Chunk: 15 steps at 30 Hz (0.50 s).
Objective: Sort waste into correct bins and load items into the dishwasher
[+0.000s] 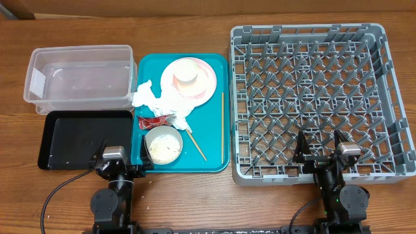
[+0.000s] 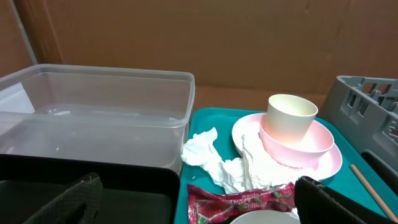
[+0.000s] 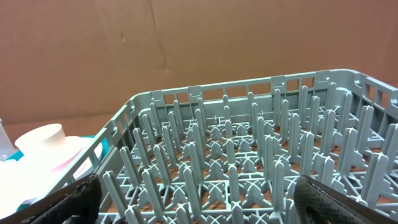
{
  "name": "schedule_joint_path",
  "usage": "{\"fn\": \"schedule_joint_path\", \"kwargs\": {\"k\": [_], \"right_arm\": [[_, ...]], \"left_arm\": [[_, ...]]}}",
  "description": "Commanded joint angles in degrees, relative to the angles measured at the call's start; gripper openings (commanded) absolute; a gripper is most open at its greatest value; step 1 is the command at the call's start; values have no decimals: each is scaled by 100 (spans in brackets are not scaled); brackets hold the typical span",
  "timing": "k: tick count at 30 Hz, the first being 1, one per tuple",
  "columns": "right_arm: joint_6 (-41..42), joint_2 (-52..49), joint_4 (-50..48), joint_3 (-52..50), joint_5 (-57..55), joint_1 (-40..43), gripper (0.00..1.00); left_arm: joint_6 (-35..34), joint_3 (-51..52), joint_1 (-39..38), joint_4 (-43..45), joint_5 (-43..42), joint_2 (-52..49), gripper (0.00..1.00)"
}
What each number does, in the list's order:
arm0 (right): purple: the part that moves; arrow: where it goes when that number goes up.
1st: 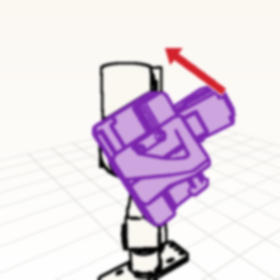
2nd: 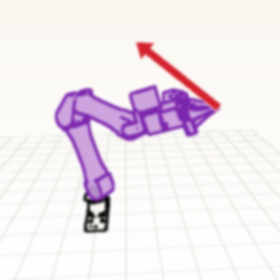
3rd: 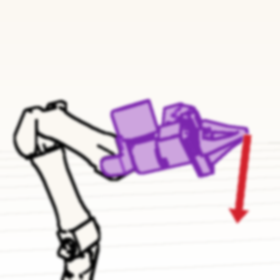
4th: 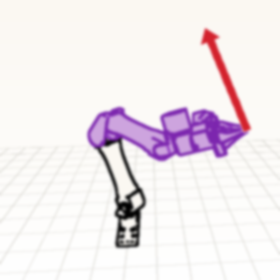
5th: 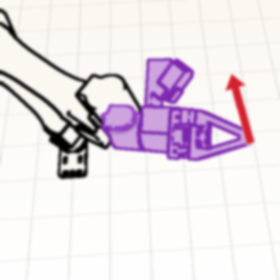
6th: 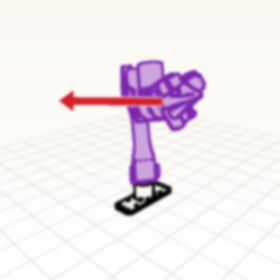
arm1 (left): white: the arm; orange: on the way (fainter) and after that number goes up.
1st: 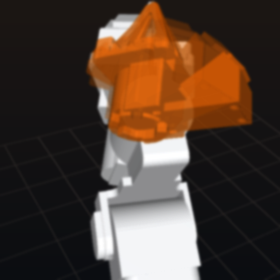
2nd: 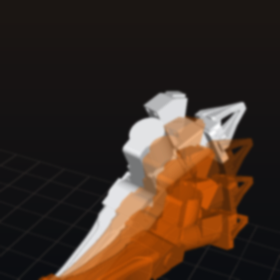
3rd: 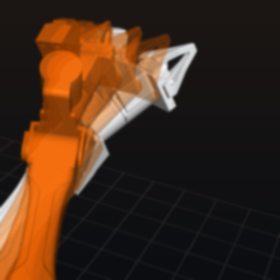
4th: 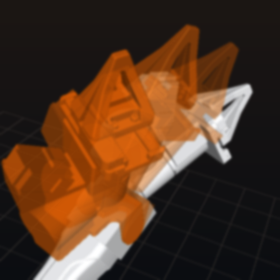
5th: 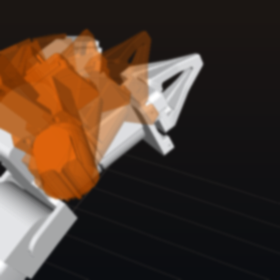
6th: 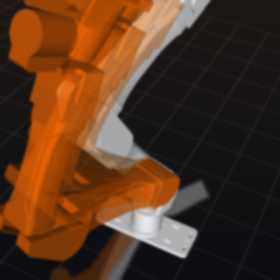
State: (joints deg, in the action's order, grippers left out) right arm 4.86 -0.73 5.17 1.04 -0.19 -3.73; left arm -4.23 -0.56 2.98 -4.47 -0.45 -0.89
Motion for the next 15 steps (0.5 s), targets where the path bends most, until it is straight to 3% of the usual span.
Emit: {"fn": "schedule_joint_path", "kwargs": {"k": [1, 15], "right_arm": [[-20, 57, -37, -59, 31, 33, 100], [-20, 57, -37, -59, 31, 33, 100]], "left_arm": [[105, 28, -4, 4, -46, 39, 100], [81, 28, -4, 7, -68, 39, 100]]}}
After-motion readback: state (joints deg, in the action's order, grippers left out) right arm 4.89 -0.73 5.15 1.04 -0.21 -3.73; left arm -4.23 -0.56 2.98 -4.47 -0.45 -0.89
